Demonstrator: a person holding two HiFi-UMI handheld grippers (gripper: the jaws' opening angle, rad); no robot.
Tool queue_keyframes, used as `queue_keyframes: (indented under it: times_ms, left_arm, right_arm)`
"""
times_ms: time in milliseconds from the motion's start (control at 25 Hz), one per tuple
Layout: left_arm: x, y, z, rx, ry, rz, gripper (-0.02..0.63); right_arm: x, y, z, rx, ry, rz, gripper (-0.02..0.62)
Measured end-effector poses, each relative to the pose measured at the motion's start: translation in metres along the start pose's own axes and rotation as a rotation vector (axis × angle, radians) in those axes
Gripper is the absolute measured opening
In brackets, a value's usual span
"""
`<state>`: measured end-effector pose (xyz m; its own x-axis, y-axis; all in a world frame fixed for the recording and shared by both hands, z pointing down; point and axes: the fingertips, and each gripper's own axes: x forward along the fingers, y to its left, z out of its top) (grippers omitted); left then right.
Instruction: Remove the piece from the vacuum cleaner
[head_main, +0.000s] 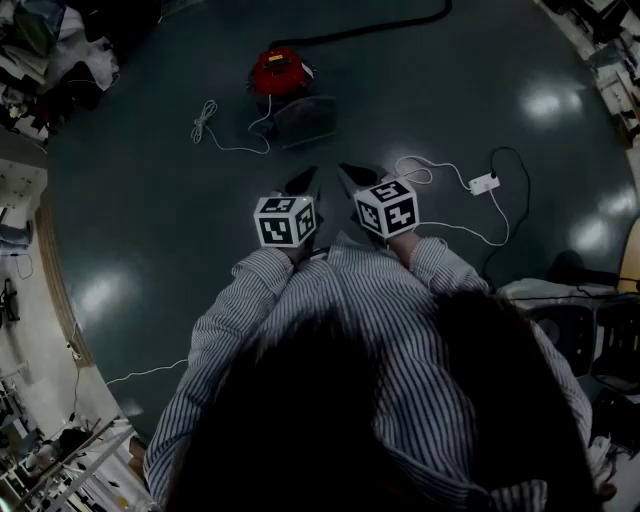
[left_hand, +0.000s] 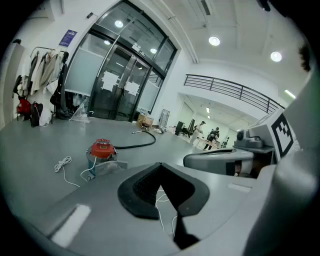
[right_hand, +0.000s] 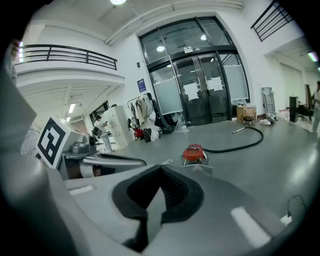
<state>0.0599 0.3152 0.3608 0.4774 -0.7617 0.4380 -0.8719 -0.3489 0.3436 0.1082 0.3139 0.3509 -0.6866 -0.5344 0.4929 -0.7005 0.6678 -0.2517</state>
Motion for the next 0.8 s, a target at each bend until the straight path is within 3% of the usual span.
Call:
queue_keyframes:
  times_ms: [800]
  left_arm:
    - [0.016,0.002,0.002,-0.016,0.011,0.009,0.006]
  right_arm:
    - [0.006,-0.015,0.007,-0.067,0.005,-0.013,0.002]
